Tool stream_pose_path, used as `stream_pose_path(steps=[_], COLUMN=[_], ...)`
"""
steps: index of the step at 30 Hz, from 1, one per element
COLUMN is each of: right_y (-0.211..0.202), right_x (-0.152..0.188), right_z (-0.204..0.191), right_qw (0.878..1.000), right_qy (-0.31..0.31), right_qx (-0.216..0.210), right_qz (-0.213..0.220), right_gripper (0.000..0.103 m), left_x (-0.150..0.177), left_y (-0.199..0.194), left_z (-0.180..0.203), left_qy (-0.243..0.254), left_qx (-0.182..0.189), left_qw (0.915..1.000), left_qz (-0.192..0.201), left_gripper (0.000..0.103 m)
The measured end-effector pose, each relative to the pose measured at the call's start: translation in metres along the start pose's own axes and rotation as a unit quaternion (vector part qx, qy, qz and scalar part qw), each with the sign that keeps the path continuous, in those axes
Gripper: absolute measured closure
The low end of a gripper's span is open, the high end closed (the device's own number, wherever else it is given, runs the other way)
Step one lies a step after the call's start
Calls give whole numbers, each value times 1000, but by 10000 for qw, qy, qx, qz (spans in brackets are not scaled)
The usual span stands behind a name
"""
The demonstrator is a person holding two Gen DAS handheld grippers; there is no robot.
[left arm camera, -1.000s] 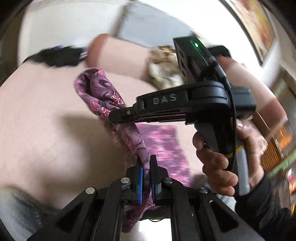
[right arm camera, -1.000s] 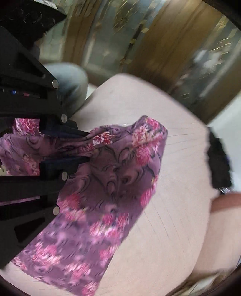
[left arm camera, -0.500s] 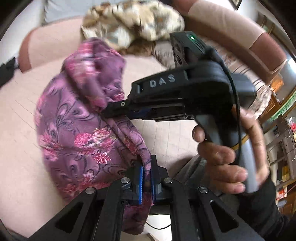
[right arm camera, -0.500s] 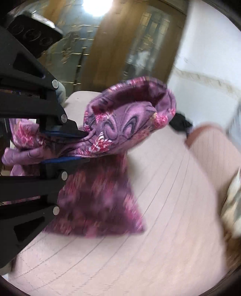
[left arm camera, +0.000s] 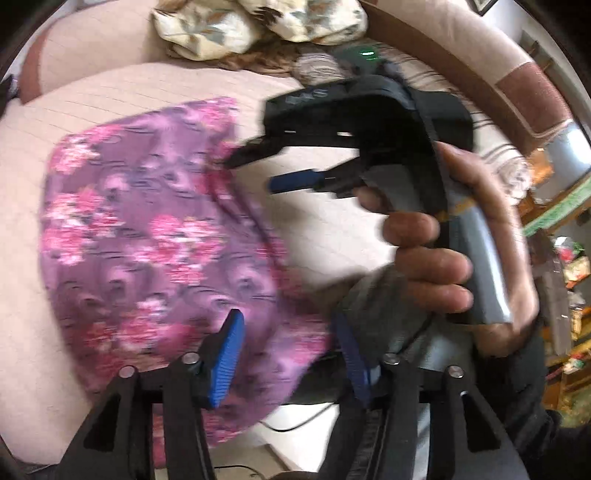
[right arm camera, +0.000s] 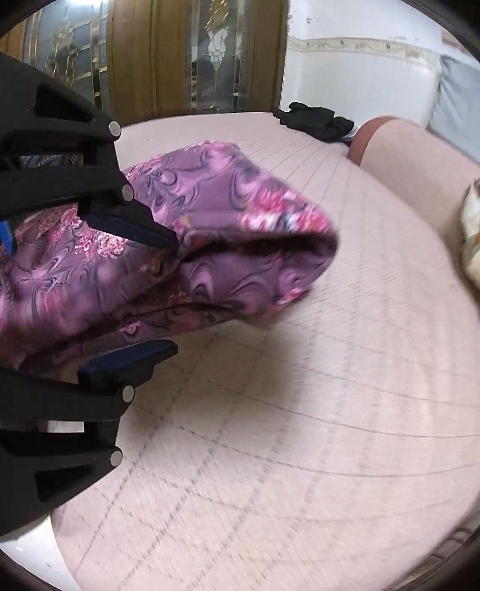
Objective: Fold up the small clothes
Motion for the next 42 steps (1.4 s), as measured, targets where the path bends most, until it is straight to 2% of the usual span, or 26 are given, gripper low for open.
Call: stream_pose_path(steps=[3,5,7,8,10,12,13,15,16,17,19,21,22,23,25,27,29,31,32,33,34,35,36,39,42], right_y=[-6,-1,-11,-21,-36,-44,-45,-41,-37,-30,-12,6,17,26,41,39,38,44,46,48,50,52,56,52,38], right_x=[-1,-5,-10,-12,-15,-17,-16,-14,-14,-15,-20,-33,-40,-43,-35,-32,-35,-34,-35,-35,-36,-36,-35,-32,-37], right_z=[-1,-1,-2,-4,-9,-16,-19,-29,-34,-37,-35,-34,-27,-20,-3,4,6,2,-1,-6,-10,-14,-18,-23,-38], right_qw=[9989,9987,9981,9971,9948,9927,9927,9948,9962,9979,9991,9983,9977,9978,9973,9963,9967,9953,9952,9955,9959,9964,9966,9969,9975], right_qy=[-189,-232,-258,-276,-336,-426,-470,-524,-485,-421,-414,-431,-404,-311,122,429,428,466,462,380,268,150,-1,-129,-336], right_qx=[404,435,433,390,228,166,116,-184,-326,-329,68,283,448,475,244,-92,-100,-241,-251,-255,-225,-128,10,35,-151], right_qz=[129,98,366,595,930,1112,1105,853,642,375,-105,-257,-323,-349,-687,-739,-680,-809,-828,-832,-837,-829,-830,-775,-597], right_gripper=[51,51,51,48,22,21,21,21,21,21,21,23,35,42,50,51,50,46,46,44,46,51,68,81,83], left_x=[10,17,12,4,-7,-20,-25,-24,-31,-41,-51,-58,-58,-60,-59,-60,-56,-58,-60,-63,-66,-67,-67,-69,-78], left_y=[19,27,16,-2,-28,-59,-68,-90,-91,-89,-78,-56,-53,-45,-31,-15,-10,-9,-8,-6,-6,-6,-8,-25,-47], left_z=[-18,-29,-28,-30,-42,-61,-73,-105,-117,-134,-156,-174,-185,-192,-210,-217,-223,-221,-218,-213,-210,-210,-209,-201,-196], left_qy=[-82,-398,-712,-841,-960,-1110,-1158,-1444,-1550,-1677,-1870,-2139,-2248,-2361,-2604,-2839,-3007,-3040,-2998,-2985,-3024,-3091,-3086,-2947,-2711], left_qx=[-205,-164,180,314,211,-31,-153,-535,-583,-568,-573,-462,-396,-296,-124,220,571,724,838,1025,1201,1213,1225,1360,1433], left_qw=[9991,9976,9968,9959,9947,9910,9896,9827,9803,9781,9752,9712,9695,9674,9622,9558,9491,9465,9466,9451,9418,9393,9393,9419,9479], left_qz=[-366,-549,-315,-54,317,752,842,1028,1077,1091,1031,940,897,865,789,734,742,808,841,847,848,859,859,862,861], left_gripper=[47,47,47,47,39,25,22,16,15,15,15,15,15,15,15,13,13,13,18,38,46,49,56,68,69])
Point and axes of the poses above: each gripper's, at about its wrist camera, not at the fingertips, and y roughly the way its jaws point, z to its right, x to its underside, the point moved 9 cm from there along y, roughly the way its jaws point, and after that the axes turned 9 degrees about x, right-handed, at the moved point
